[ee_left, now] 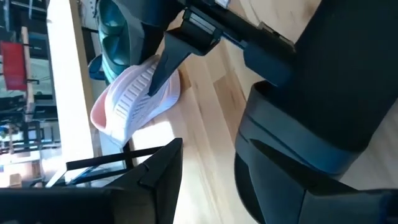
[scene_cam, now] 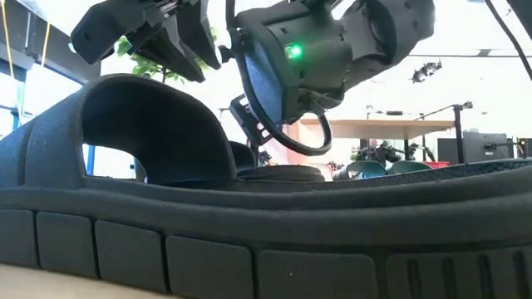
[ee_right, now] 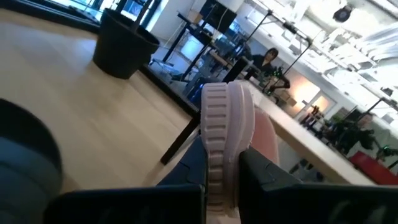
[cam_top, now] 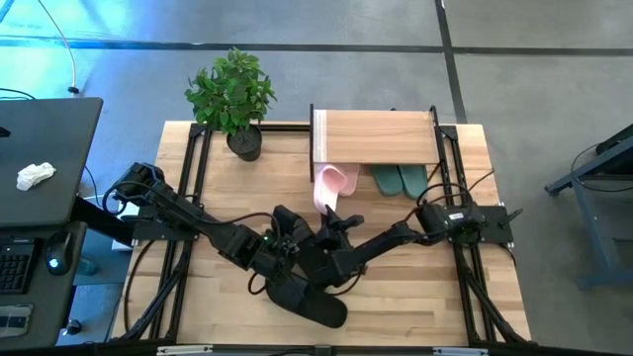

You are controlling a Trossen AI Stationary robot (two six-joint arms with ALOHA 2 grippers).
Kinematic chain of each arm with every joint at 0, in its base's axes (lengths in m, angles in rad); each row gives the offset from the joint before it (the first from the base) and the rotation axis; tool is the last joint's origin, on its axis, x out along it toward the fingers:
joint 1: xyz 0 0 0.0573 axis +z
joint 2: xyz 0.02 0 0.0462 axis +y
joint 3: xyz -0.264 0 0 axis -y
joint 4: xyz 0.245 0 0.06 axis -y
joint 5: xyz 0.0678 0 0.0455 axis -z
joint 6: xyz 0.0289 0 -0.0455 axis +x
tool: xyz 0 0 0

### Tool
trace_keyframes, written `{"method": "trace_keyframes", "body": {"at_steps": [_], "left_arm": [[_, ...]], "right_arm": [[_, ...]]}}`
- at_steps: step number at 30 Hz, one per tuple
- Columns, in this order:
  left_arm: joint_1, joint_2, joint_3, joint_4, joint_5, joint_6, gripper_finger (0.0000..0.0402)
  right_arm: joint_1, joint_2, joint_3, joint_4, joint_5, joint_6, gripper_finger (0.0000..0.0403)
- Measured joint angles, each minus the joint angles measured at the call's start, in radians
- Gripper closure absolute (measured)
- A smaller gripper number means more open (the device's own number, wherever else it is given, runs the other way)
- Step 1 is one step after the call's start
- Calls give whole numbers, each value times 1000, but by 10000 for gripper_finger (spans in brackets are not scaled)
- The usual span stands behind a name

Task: Pick and place slides into the shelf
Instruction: Put the pink slide under the shelf

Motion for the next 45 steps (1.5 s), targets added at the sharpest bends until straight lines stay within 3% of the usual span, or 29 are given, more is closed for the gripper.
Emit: {"method": "trace_keyframes", "body": {"at_steps": [8,15,21,29,40,42,45], "left_arm": [[0,0,0,0,8,-4,236],[0,0,0,0,22,-8,236],[27,0,0,0,106,-55,236],[116,0,0,102,194,12,236],[118,48,1,212,321,145,236],[107,80,-1,215,299,169,236],[69,138,-1,258,138,246,236]], "right_arm": [[53,0,0,5,-32,-27,387],[114,0,0,-38,6,-214,387],[172,0,-1,-82,19,-389,388],[222,0,-1,-77,-52,-639,388],[215,0,-1,-32,-168,-836,388],[215,0,-1,-17,-169,-839,388],[215,0,-2,14,-166,-864,388]]}}
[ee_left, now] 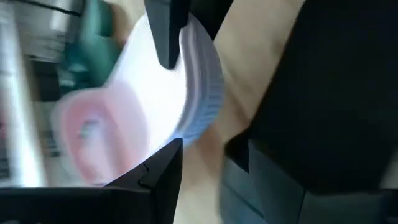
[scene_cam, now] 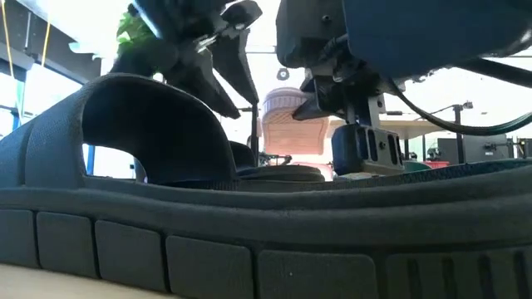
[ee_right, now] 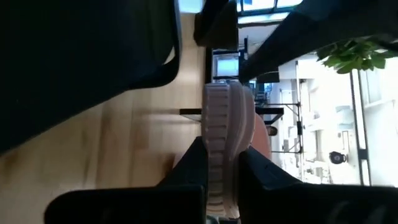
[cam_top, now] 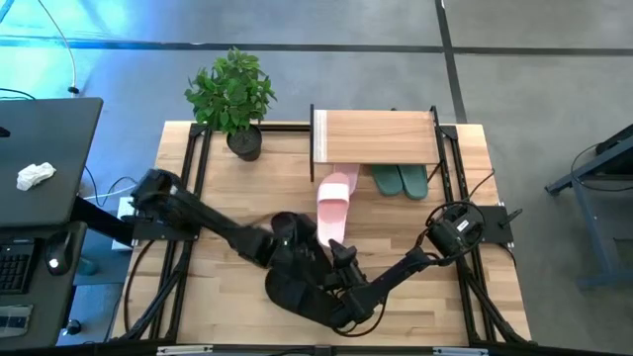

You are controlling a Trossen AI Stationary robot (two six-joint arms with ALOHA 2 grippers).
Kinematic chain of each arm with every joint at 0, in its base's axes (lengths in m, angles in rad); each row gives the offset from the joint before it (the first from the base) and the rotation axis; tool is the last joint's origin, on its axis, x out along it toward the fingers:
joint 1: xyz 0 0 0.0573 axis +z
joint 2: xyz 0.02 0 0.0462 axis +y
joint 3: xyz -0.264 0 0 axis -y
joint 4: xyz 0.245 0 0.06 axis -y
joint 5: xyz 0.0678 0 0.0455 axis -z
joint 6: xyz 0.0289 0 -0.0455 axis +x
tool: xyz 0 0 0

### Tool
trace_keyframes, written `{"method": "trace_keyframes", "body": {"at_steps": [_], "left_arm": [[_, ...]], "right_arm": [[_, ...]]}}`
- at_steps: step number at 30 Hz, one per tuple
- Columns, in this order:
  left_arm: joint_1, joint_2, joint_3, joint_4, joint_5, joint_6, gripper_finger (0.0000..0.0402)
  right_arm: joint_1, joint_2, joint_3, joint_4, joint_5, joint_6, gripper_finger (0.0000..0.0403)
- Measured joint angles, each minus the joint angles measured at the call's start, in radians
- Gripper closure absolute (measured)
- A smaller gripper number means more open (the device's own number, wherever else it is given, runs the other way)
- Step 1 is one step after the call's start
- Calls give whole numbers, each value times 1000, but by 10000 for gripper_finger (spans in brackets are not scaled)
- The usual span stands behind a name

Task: Pick and place slides into the shelf
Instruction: Put the pink slide under the shelf

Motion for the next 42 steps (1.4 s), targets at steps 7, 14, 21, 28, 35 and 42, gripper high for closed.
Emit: {"method": "trace_keyframes", "body": {"at_steps": [7,14,21,28,35,42], "left_arm": [[-21,109,-1,4,-233,7,236],[-25,133,3,113,-63,-8,236],[-22,190,1,39,-59,-23,236],[-25,196,1,-137,-107,-161,236],[-31,194,-17,-288,-137,-296,236],[-86,186,-38,-285,-250,-323,236]], "right_arm": [[-5,0,-1,-24,-117,3,388],[16,0,-1,-103,-132,44,388],[37,0,-1,-137,-142,108,388],[42,0,-1,-137,-147,108,388],[41,0,-1,-136,-137,108,388],[38,0,-1,-125,-73,108,388]]}}
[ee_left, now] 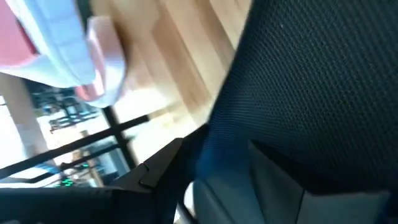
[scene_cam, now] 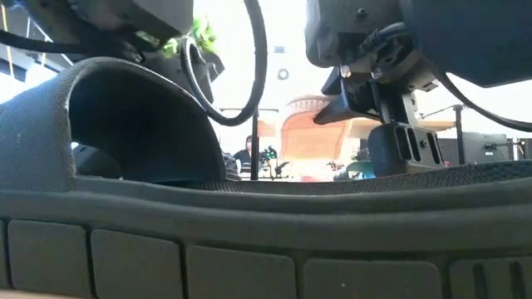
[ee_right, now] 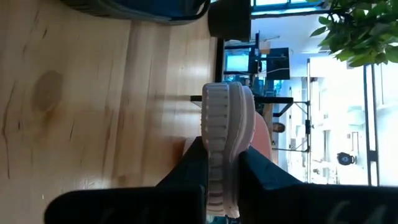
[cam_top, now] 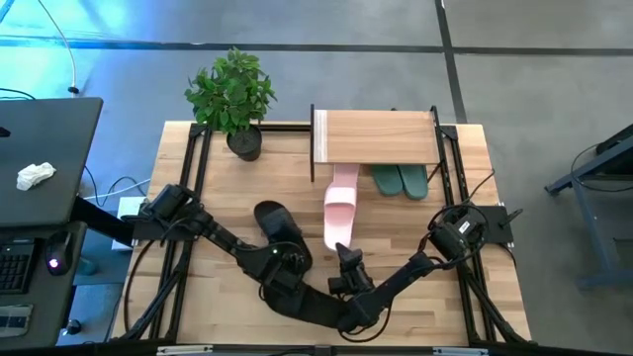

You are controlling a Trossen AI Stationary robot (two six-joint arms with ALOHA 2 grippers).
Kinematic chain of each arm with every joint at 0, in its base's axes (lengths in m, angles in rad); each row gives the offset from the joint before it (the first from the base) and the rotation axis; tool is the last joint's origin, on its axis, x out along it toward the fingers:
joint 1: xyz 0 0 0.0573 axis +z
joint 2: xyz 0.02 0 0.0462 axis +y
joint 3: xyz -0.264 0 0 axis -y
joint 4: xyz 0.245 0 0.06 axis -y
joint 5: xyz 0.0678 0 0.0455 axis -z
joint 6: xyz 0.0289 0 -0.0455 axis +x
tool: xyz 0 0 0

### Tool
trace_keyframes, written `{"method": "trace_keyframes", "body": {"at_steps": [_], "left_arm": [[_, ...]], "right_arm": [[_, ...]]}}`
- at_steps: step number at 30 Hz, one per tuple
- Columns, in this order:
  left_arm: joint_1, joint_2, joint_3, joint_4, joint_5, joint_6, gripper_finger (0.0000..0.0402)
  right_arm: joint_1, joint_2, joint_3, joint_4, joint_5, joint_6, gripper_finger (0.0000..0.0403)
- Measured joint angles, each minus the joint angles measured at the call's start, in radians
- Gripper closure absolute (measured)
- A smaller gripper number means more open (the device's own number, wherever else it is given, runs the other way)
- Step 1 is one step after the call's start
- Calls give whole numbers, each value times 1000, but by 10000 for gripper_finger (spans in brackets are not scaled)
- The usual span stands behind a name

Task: Pick and place slides into the shelf
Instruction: Put the pink slide under the shelf

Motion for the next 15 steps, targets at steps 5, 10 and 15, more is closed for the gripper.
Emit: {"method": "trace_keyframes", "body": {"at_steps": [5,10,15], "left_arm": [[-7,-4,13,24,-65,3,236],[-5,-5,40,113,-58,100,236],[-11,-5,66,186,-48,169,236]], "right_arm": [[-15,0,0,41,-7,-3,388],[-22,0,0,100,-5,-72,388],[-25,0,0,119,-8,-93,388]]}}
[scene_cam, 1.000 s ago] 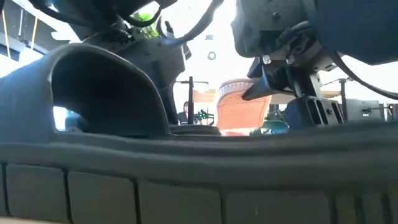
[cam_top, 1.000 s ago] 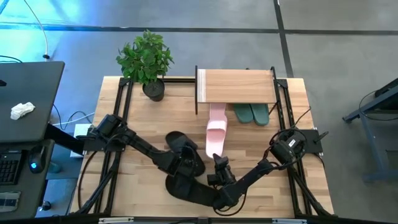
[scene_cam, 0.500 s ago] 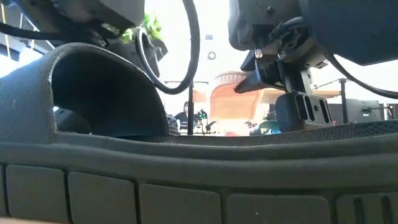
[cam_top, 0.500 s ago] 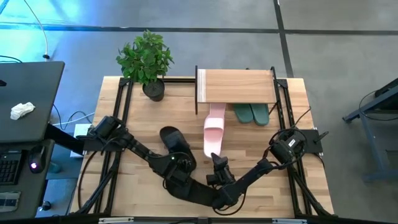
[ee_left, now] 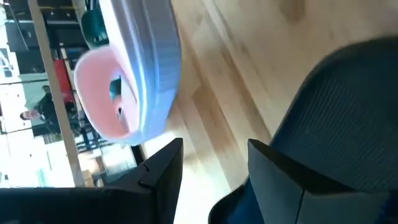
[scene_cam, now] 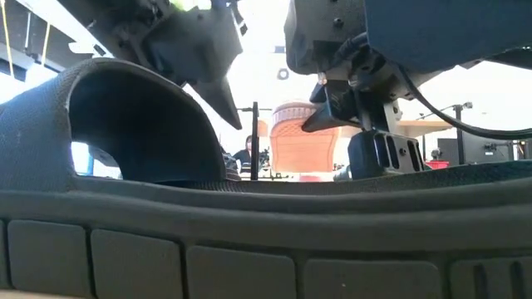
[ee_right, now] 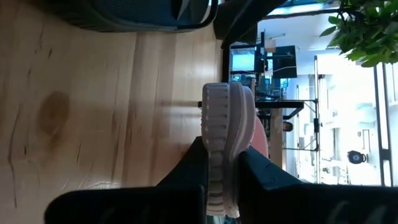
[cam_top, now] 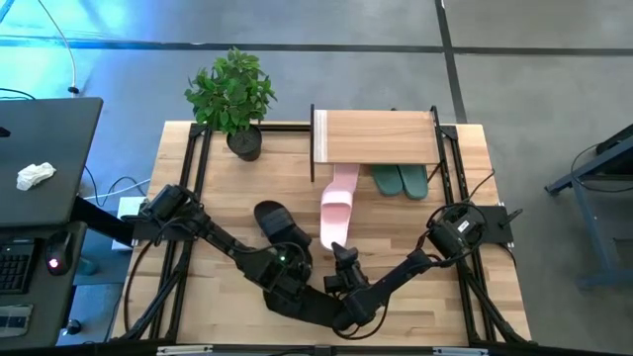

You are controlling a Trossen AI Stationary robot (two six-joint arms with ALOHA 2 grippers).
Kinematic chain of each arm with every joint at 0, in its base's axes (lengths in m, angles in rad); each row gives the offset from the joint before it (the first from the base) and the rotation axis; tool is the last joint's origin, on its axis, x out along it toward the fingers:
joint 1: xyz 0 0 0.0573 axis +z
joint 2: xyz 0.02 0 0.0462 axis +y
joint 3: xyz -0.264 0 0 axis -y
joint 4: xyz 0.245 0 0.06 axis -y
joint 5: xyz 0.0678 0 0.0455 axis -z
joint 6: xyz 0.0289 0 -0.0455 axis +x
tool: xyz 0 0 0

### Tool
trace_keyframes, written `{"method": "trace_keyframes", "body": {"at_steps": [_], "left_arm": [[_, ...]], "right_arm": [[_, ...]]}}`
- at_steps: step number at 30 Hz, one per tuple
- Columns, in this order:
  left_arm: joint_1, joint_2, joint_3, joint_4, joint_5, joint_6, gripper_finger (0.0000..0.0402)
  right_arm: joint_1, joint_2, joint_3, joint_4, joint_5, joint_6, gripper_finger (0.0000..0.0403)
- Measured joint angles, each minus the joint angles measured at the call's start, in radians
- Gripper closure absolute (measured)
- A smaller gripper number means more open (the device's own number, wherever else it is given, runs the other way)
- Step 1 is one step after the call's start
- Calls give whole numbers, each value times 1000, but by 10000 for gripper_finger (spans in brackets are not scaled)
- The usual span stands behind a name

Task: Pick and place slides into the shelf
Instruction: Put the pink slide under the shelf

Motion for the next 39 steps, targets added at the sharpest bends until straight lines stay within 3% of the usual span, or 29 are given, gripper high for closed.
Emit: {"method": "trace_keyframes", "body": {"at_steps": [9,19,39], "left_arm": [[2,0,34,65,-11,5,236],[-6,-1,29,215,11,235,236],[47,-2,-41,442,4,355,236]], "right_arm": [[0,0,0,0,-8,12,388],[0,0,0,-1,-8,71,388],[0,2,-2,-8,-23,81,388]]}}
